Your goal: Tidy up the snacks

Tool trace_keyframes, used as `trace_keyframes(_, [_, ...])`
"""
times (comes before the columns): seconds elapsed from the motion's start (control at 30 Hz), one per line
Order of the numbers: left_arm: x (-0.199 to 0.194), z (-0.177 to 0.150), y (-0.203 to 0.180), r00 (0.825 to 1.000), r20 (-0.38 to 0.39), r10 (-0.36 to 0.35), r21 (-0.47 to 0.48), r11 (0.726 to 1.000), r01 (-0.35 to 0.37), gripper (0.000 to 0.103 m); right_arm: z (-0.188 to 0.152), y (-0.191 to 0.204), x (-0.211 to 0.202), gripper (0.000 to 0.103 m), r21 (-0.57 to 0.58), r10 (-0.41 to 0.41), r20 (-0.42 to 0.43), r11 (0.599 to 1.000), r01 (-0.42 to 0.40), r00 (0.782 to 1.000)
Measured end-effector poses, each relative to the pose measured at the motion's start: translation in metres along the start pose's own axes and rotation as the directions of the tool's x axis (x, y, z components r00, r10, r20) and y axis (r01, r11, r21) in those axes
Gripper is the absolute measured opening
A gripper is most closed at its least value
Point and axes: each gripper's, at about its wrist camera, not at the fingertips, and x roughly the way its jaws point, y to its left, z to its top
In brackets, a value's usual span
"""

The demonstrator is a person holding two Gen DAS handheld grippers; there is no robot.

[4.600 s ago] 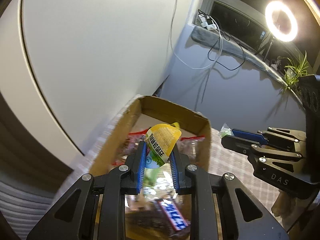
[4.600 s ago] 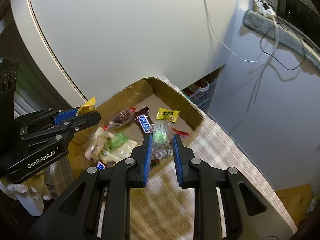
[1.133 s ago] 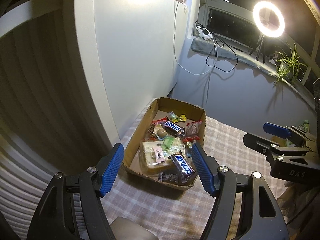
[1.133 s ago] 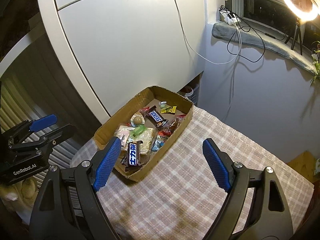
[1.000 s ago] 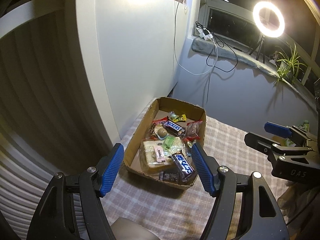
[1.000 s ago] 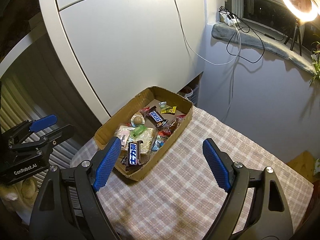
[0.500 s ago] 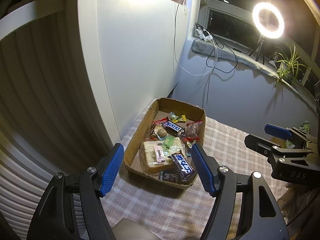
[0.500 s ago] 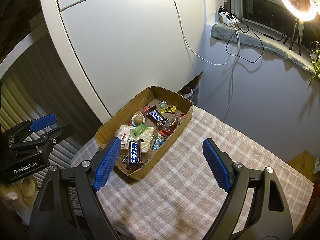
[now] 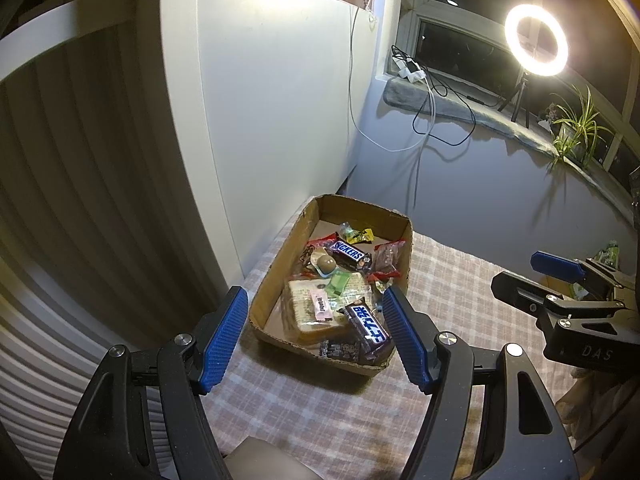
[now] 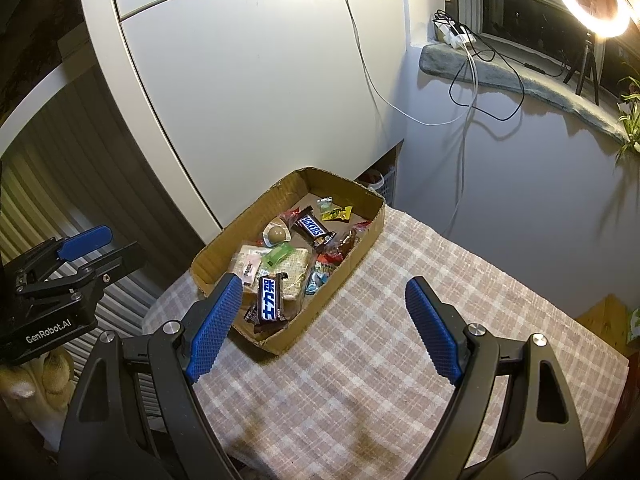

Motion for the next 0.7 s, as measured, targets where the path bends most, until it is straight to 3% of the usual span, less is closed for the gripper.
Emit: trace_keyframes(0.7, [0.004, -0.0011, -0.0053, 1.0, -0.007, -0.009, 0.019, 1.0, 0.009, 0.07, -0.0087, -0.0087, 0.0023, 0.086, 0.043, -0.017, -0.012, 0.999, 0.017, 1.0])
